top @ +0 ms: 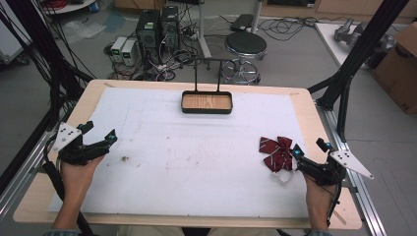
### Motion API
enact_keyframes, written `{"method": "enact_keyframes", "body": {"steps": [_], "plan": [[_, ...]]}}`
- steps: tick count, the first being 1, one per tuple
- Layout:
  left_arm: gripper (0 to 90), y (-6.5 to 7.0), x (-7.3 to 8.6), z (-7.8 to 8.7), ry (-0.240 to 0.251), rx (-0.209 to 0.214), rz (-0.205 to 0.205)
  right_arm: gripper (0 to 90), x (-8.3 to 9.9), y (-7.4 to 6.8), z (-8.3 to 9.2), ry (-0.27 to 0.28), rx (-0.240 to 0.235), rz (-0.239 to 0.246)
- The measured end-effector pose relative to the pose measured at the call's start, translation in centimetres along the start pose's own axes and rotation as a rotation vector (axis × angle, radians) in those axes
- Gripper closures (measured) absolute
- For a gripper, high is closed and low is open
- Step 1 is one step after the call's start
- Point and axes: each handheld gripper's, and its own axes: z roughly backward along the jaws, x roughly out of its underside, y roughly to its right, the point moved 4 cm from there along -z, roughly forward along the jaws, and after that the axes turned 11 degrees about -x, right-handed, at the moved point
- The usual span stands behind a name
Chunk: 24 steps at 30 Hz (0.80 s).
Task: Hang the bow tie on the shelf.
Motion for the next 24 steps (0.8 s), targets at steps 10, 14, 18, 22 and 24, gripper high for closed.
{"method": "enact_keyframes", "body": {"steps": [10,14,18,22,24], "plan": [[16.7,-0.01,-0.04,0.18,0.000,-0.007,-0.002,11.6,-0.03,-0.06,-0.01,-0.002,0.001,-0.003],[16.7,0.06,0.13,0.14,-0.008,-0.002,-0.008,11.6,0.03,-0.06,-0.03,-0.005,0.004,-0.002],[16.6,0.17,0.12,0.21,-0.009,-0.001,-0.017,11.6,0.11,0.02,-0.03,-0.003,0.011,-0.001],[16.7,0.27,0.11,0.24,-0.007,0.001,-0.017,11.6,0.22,0.11,-0.14,-0.005,0.018,-0.007],[16.7,0.33,0.12,0.24,-0.007,0.000,-0.017,11.8,0.28,0.05,-0.23,-0.008,0.020,-0.009]]}}
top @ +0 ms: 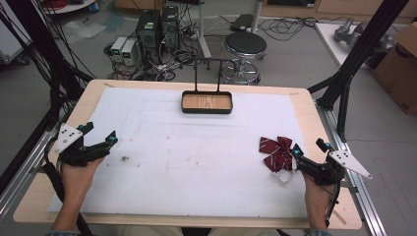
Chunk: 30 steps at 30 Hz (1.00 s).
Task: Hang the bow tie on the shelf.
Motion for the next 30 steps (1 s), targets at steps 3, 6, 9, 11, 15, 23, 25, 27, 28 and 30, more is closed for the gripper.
{"method": "enact_keyframes", "body": {"steps": [3,6,9,11,15,23,25,27,28,30], "plan": [[16.7,0.0,0.0,0.0,-0.002,0.000,-0.003,13.1,0.1,0.0,-0.1,-0.005,0.001,0.000],[16.7,0.0,0.0,0.0,0.000,-0.003,-0.002,14.2,0.3,0.0,-0.2,-0.003,-0.002,0.000],[16.7,0.1,0.0,0.0,-0.001,0.001,-0.005,14.3,0.5,0.0,-0.4,-0.012,-0.003,-0.002],[16.7,0.1,0.0,0.0,0.001,0.003,-0.004,14.8,0.7,-0.1,-0.7,-0.026,-0.005,-0.004],[16.7,0.2,0.0,0.0,0.000,0.007,-0.006,16.1,1.0,-0.2,-1.1,-0.049,-0.010,-0.004],[16.8,0.2,-0.1,0.0,0.001,0.005,-0.006,25.0,1.9,0.0,-2.1,-0.113,0.002,-0.017],[16.8,0.2,-0.1,0.0,0.002,0.006,-0.006,29.2,2.2,0.2,-2.5,-0.138,0.005,-0.018],[16.8,0.3,0.0,-0.1,0.002,0.007,-0.006,33.8,2.6,0.3,-2.9,-0.167,0.010,-0.021],[16.8,0.3,0.0,-0.1,-0.002,0.009,-0.009,36.7,2.8,0.4,-3.1,-0.186,0.015,-0.023],[16.8,0.4,0.1,-0.2,-0.004,0.010,-0.011,40.7,3.2,0.5,-3.5,-0.212,0.016,-0.023]]}}
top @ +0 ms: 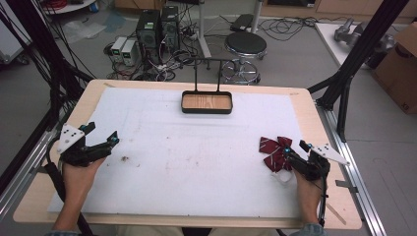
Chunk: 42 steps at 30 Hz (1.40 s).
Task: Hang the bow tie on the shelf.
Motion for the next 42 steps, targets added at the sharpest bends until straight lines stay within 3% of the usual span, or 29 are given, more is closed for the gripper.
{"method": "enact_keyframes", "body": {"steps": [8,20,24,28,38,42], "plan": [[16.8,0.1,-0.1,0.0,0.007,0.003,-0.001,48.4,1.2,0.8,-1.6,-0.122,0.013,-0.061],[16.9,0.3,-0.1,0.0,0.008,0.011,-0.005,62.8,1.6,1.3,-3.1,-0.280,0.030,-0.089],[16.9,0.4,-0.1,0.0,0.007,0.014,-0.007,69.2,1.7,1.4,-3.3,-0.310,0.034,-0.096],[16.9,0.5,-0.1,-0.1,0.008,0.016,-0.010,74.4,1.6,1.3,-3.3,-0.305,0.024,-0.092],[16.9,0.7,0.0,-0.2,0.009,0.016,-0.014,74.7,-1.5,0.2,-2.3,-0.146,-0.026,-0.067],[16.9,0.6,0.0,-0.2,0.010,0.014,-0.017,74.7,-3.1,-0.4,-2.3,-0.110,-0.036,-0.050]]}}
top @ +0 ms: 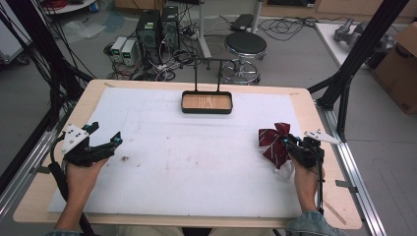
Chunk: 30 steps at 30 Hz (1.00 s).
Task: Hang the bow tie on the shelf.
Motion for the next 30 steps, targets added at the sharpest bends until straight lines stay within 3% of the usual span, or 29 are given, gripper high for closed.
{"method": "enact_keyframes", "body": {"steps": [13,22,30], "plan": [[16.9,0.3,0.2,-0.2,-0.004,0.009,-0.011,74.7,-5.2,-2.1,-1.5,0.069,-0.037,0.056],[16.9,0.4,0.2,-0.3,0.001,0.022,-0.014,74.7,-8.4,-3.2,-4.1,0.082,-0.084,0.075],[16.9,0.7,0.2,-0.3,0.002,0.032,-0.028,74.8,-10.7,-4.9,-6.7,0.085,-0.126,0.130]]}}
